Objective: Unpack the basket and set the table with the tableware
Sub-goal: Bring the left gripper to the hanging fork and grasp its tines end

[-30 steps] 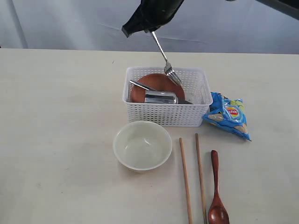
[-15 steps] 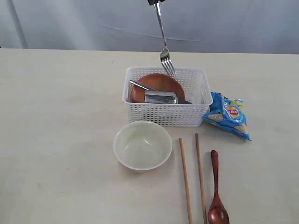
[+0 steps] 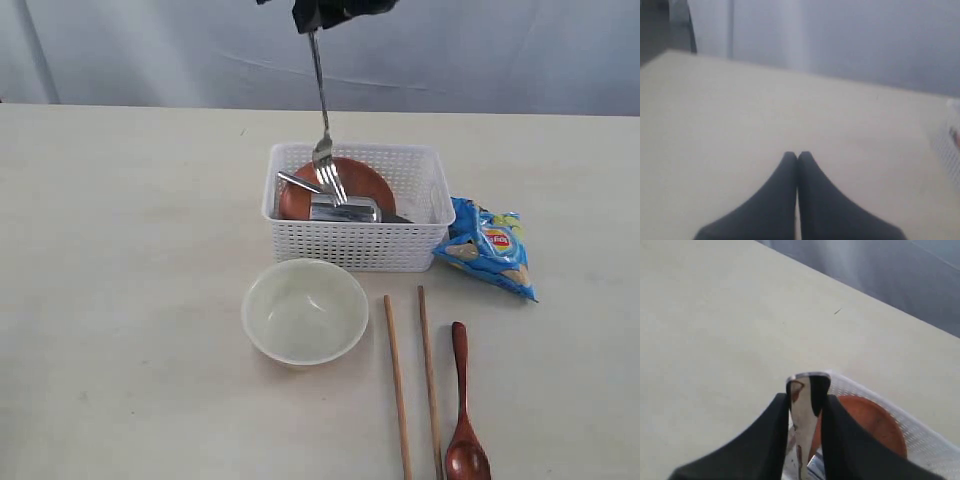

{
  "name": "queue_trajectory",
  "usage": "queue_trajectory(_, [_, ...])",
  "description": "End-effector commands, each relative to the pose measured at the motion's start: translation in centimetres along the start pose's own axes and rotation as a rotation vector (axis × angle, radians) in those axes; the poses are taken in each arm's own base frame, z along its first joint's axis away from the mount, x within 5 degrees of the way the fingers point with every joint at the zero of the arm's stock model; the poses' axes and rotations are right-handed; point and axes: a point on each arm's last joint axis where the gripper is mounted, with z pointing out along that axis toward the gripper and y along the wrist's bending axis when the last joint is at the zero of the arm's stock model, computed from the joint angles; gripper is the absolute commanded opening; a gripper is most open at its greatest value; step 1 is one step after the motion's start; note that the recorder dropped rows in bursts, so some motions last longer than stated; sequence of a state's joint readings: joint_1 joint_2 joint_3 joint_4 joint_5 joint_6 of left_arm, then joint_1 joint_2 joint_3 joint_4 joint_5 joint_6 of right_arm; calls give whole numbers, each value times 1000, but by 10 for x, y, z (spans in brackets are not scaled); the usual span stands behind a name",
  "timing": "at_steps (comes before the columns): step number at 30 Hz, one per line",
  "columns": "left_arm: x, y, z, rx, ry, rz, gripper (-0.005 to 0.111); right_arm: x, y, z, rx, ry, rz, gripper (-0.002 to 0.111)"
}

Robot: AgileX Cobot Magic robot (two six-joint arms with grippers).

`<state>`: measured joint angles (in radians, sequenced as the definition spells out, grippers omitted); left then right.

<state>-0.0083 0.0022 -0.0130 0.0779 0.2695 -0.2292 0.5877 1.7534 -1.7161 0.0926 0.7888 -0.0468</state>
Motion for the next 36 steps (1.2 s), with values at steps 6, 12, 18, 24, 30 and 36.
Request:
queue_trajectory(6, [-58,-11,-23,249,-702,-285,0,24,2,-2,-44,-142,5,0])
queue_trajectory(12, [-74,-14,-38,301,-883,-257,0,17,1,-1,-45,-225,38,0])
queue_trajectory(18, [-150,-33,-20,311,-783,-160,0,11,0,-3,-33,-298,33,0])
queue_trajectory(24, [-189,-64,89,461,-382,-93,0,11,0,-3,-33,-300,33,0])
queue_trajectory(30, [-138,-82,162,667,-13,-19,6,11,0,-3,-34,-296,33,0])
queue_trajectory(36, [-99,-94,188,921,62,18,45,11,0,-3,-35,-297,35,0])
